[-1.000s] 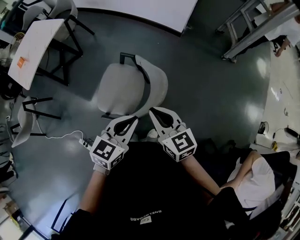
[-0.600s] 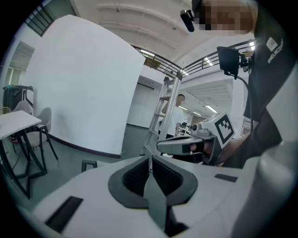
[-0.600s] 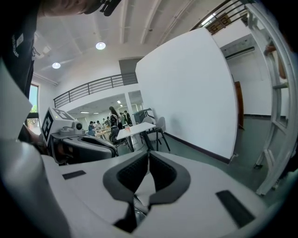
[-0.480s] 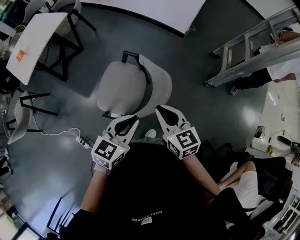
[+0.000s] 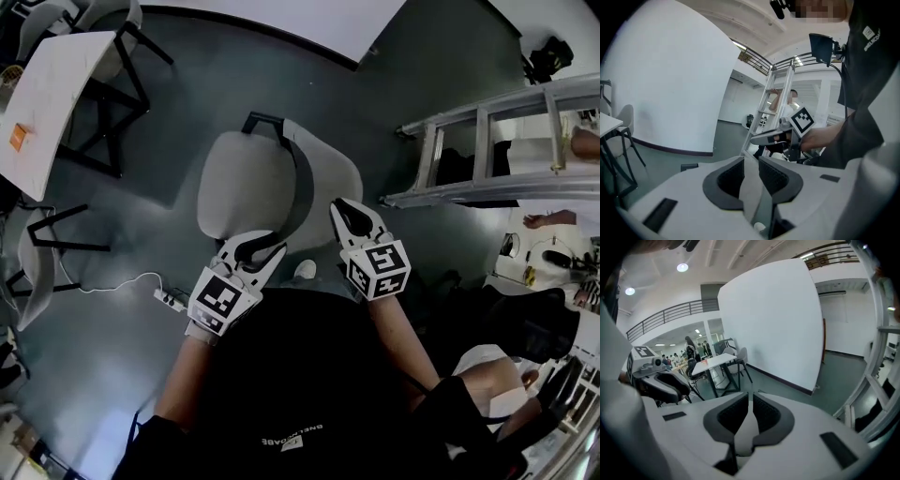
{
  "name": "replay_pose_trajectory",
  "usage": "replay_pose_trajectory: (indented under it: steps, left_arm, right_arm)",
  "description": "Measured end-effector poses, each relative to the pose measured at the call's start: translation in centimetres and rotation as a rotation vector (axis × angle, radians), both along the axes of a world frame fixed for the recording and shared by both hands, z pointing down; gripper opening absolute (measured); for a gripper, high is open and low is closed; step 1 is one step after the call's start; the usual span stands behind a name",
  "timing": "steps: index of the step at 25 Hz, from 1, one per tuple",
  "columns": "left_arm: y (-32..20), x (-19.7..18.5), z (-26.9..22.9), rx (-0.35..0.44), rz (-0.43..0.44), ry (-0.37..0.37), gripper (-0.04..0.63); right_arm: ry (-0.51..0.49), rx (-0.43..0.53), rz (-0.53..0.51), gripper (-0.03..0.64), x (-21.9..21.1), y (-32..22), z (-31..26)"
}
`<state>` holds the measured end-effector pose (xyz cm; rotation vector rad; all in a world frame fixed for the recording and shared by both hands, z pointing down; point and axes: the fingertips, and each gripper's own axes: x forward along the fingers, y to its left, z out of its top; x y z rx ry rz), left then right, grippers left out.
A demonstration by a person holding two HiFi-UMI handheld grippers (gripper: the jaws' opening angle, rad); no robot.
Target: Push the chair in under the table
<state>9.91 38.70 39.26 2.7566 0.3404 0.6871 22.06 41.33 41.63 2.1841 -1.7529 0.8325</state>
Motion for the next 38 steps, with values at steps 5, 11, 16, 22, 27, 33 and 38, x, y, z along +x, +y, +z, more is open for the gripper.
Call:
replay_pose_trajectory:
  steps: [5, 11, 16, 22, 27, 33, 38]
  left_arm:
    - [-2.0, -0.2, 3.6, 0.013, 0.213, -0.026, 0.131]
    - [-1.0, -0.6, 8.7, 0.038, 0.448, -0.077, 0.186]
    - [0.9, -0.3, 13.2, 0.008, 0.538, -0.149, 0.233]
    - [3.9, 1.8, 17.7, 0.017, 0.6, -0.207, 0.278]
    - [7.4, 2.6, 22.0, 0.017, 0.681, -0.268, 0.29]
    - [11.2, 2.6, 26.0, 0.03, 0.765, -0.325, 0.305]
    - [12.8, 2.4, 28.8, 0.074, 0.818, -0.382, 0.311]
  right_arm:
    - [0.023, -0.102, 0.089, 0.021, 2.8, -3.2, 2.4]
    - [0.025, -0.237, 0.178, 0.079, 6.7, -3.6, 5.4]
    - [-0.006, -0.35, 0.215, 0.131, 9.8, -2.1, 8.7]
    - [-0.061, -0.439, 0.246, 0.19, 13.1, 0.9, 12.7]
    - [-0.126, -0.51, 0.213, 0.216, 14.0, 2.8, 16.6]
    - [-0.231, -0.551, 0.2, 0.229, 14.6, 3.8, 19.5]
    - [-0.288, -0.571, 0.184, 0.229, 14.0, 3.7, 21.1]
